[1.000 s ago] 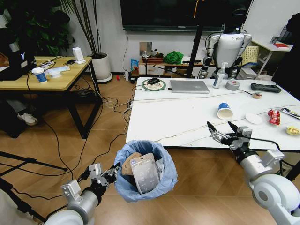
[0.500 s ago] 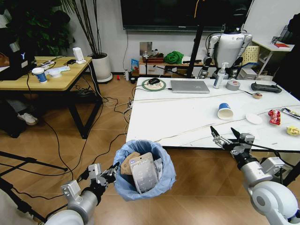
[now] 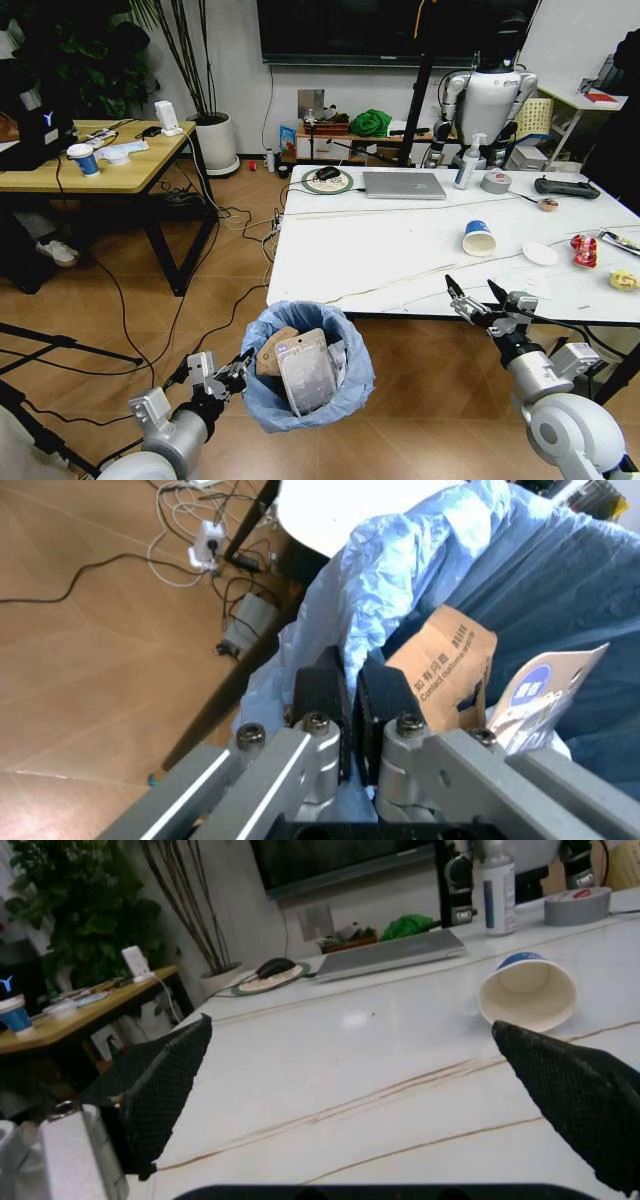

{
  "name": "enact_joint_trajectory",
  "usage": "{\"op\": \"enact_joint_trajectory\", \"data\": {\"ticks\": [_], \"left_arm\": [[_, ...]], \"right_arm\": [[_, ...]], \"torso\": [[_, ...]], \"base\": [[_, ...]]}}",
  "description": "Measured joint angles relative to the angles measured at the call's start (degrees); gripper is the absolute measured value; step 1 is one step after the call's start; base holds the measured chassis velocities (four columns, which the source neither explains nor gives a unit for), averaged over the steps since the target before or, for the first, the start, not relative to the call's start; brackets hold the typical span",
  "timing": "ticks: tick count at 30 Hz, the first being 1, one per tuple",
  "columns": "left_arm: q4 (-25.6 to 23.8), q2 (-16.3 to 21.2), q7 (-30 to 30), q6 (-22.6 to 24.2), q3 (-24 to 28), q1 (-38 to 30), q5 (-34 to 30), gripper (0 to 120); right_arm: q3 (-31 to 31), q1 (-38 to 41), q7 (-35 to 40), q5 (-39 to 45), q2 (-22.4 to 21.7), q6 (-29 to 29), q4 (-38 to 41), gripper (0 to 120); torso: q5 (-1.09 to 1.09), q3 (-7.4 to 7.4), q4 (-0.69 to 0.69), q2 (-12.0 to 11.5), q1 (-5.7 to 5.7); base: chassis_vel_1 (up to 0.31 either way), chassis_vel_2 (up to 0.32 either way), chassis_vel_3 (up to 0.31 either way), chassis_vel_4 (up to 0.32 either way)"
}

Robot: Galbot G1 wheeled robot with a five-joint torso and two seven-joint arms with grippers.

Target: Pick up the trash bin and place the trash from the table into it.

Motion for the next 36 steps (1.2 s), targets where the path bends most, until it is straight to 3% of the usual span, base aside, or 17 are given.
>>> {"op": "enact_joint_trajectory", "data": {"ticks": [36], "left_arm": [[-0.69,-0.19,0.1,-0.02,0.37,0.5,0.44,0]], "right_arm": [[0.94,-0.74,0.25,-0.21,0.35,0.35,0.82,100]], "torso": [[-0.02,0.0,-0.01,0.0,0.0]], "base": [[-0.121,-0.118,0.121,0.118]]}}
